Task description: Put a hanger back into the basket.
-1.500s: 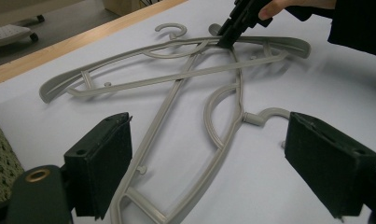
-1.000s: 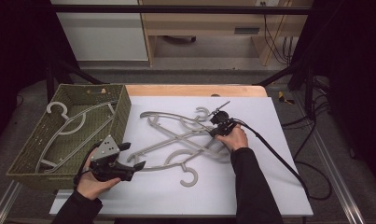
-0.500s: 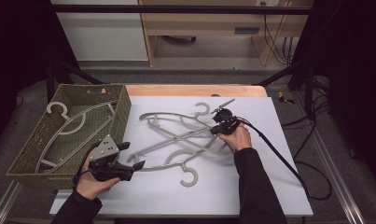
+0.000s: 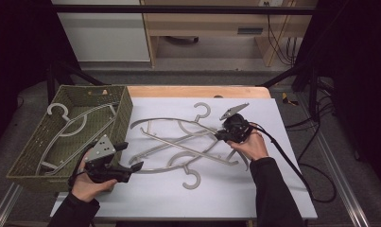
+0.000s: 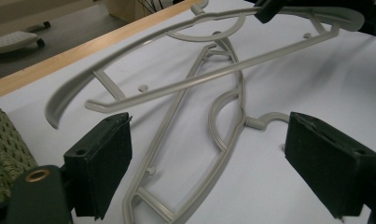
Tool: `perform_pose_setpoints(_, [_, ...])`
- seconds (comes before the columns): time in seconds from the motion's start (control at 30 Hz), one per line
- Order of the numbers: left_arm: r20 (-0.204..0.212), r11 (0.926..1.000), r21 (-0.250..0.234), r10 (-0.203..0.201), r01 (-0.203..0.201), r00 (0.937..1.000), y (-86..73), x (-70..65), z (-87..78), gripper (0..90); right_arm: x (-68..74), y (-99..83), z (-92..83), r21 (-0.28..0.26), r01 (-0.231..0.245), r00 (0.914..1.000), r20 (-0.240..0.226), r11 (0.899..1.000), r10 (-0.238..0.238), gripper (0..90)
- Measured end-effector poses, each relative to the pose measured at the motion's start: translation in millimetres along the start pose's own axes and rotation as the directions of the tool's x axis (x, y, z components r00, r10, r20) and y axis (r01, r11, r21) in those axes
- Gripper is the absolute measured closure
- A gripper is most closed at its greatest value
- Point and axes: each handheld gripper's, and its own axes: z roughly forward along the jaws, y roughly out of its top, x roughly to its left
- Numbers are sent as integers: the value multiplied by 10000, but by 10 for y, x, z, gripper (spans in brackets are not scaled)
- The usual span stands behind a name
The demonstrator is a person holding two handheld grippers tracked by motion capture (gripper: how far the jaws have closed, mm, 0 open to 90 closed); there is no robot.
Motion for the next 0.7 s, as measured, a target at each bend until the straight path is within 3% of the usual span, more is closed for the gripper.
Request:
perform_pose_setpoints(0.2, [66,9997,5,230,-230,9997,107,-1,-94,136,226,-82,-248,-326,793,9961,-355,9963,-805,826])
perform_pose_setpoints(0.43, [189,9944,631,833,-843,9963,307,-46,-113,131,461,-185,-500,-740,1676,9827,-672,9831,-1726,826])
perform_pose_setpoints(0.6, [680,9801,1325,1396,-1477,9879,441,-126,-40,134,614,-244,-614,-885,2190,9682,-1040,9717,-2277,826])
perform_pose_setpoints(0.7, [1097,9605,1968,1776,-1966,9780,512,-165,48,144,673,-259,-648,-948,2443,9586,-1265,9651,-2551,826])
